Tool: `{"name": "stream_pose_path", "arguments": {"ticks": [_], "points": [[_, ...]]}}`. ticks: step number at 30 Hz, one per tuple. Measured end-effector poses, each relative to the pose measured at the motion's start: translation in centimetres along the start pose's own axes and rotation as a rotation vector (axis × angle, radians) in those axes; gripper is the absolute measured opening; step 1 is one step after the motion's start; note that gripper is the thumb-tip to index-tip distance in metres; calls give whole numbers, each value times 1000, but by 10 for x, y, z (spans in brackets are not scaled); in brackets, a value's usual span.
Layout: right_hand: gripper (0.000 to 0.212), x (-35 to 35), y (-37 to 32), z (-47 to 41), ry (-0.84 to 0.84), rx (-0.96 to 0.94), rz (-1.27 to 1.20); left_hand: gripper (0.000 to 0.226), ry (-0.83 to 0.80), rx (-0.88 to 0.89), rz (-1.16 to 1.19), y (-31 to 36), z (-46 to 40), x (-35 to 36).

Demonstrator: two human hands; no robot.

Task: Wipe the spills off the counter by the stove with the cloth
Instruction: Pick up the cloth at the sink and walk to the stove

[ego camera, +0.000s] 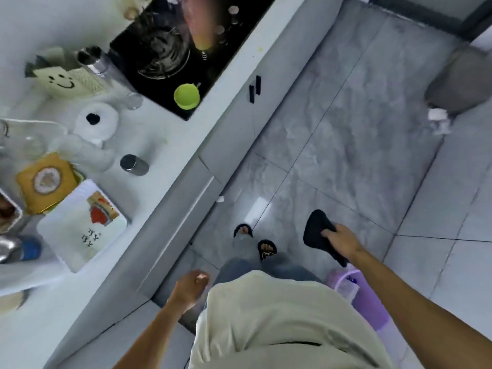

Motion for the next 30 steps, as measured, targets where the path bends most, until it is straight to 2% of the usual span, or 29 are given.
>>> {"name": "stream_pose_path", "arguments": {"ticks": [5, 11, 16, 19, 23, 27, 30], "points": [[10, -32, -40, -36, 88, 9, -123, 26, -55, 1, -30, 54, -48, -38], [10, -61, -41, -63, 104, 120, -108, 21, -92, -25, 105, 159, -125, -103], [8, -86, -25, -62, 163, 273, -186, 31, -125, 161, -8, 282, -166, -150], [15, -100, -11, -60, 198, 361, -237, 32, -107, 219, 6, 357, -181, -169], [10, -131, 4, -76, 202, 444, -272, 19, -127, 344, -16, 445, -199, -176], [10, -173, 9, -116, 204, 472, -294, 27, -134, 383, -105, 509, -220, -170], [8, -213, 6, -157, 171, 450, -244, 34, -118, 333, -155, 531, -231, -164]]}}
Point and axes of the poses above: each hand's wrist, its own z-axis away from the middle knuckle, its own x-axis out of the palm, y = z × x, the point moved 4 cm from there along -z, towards the middle knuckle, and after that the axes turned 6 degrees about y, right-handed, at the moved point
